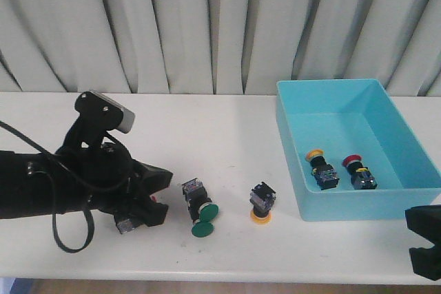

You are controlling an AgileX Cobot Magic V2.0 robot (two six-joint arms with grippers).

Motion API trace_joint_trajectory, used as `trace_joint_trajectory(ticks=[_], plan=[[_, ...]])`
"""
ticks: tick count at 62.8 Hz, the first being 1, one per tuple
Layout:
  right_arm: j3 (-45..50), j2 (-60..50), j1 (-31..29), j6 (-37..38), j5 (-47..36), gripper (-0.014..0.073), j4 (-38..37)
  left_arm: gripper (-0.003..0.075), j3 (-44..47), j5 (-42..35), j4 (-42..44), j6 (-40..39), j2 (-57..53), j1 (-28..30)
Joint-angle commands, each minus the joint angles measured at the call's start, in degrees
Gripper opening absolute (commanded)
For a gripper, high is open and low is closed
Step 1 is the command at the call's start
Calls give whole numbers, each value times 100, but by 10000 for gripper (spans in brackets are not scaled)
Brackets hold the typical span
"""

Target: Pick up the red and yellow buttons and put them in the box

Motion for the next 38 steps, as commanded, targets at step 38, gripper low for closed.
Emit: trace_joint_trajectory(ticks=[38], plan=[[-140,-17,-12,-8,-260,-7,95,-8,3126,-945,5007,-3823,-5966,2229]])
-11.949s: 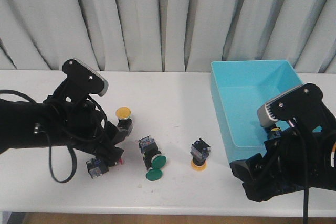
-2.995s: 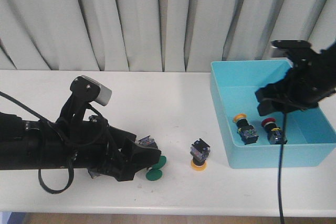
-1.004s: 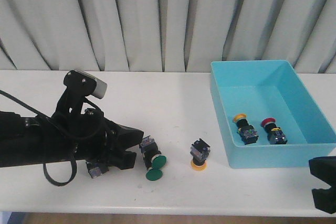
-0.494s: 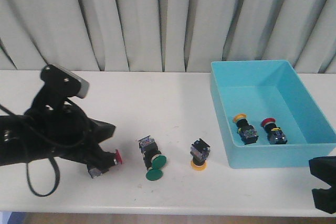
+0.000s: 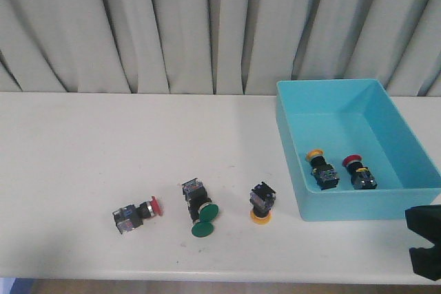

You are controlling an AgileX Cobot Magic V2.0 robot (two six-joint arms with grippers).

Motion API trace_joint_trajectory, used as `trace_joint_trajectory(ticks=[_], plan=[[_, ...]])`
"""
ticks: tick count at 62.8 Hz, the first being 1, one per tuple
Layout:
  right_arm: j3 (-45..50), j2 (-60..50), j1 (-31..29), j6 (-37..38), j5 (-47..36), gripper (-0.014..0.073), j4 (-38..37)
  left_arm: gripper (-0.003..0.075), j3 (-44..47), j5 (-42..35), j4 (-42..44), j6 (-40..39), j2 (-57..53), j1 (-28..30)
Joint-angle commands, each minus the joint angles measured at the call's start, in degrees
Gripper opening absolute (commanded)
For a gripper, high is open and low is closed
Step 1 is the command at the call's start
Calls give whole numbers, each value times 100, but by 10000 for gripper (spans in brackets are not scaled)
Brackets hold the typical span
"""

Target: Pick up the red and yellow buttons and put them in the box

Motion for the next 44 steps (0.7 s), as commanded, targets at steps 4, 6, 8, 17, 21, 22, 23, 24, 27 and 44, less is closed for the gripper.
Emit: trace_joint_trajectory(ticks=[4,6,8,17,21,22,23,24,27,44], plan=[[-140,-17,-12,-8,-265,-7,90,-8,562,-645,-29,-74,-1195,302],[-140,-17,-12,-8,-265,-7,90,-8,709,-665,-29,-74,-1393,343],[-140,-17,-12,-8,-265,-7,90,-8,850,-706,-29,-74,-1612,391],[-140,-17,-12,-8,-265,-7,90,-8,1348,-964,-29,-87,-2236,530],[-140,-17,-12,-8,-265,-7,90,-8,1533,-1202,-29,-120,-2306,550],[-140,-17,-12,-8,-265,-7,90,-8,1575,-1251,-29,-125,-2300,551],[-140,-17,-12,-8,-259,-7,90,-8,1623,-1299,-29,-142,-2300,551],[-140,-17,-12,-8,-259,-7,90,-8,1654,-1341,-29,-171,-2300,551],[-140,-17,-12,-8,-259,-7,90,-8,1779,-1489,-29,-210,-2300,551],[-140,-17,-12,-8,-259,-7,90,-8,2078,-2108,-29,-369,-2305,564]])
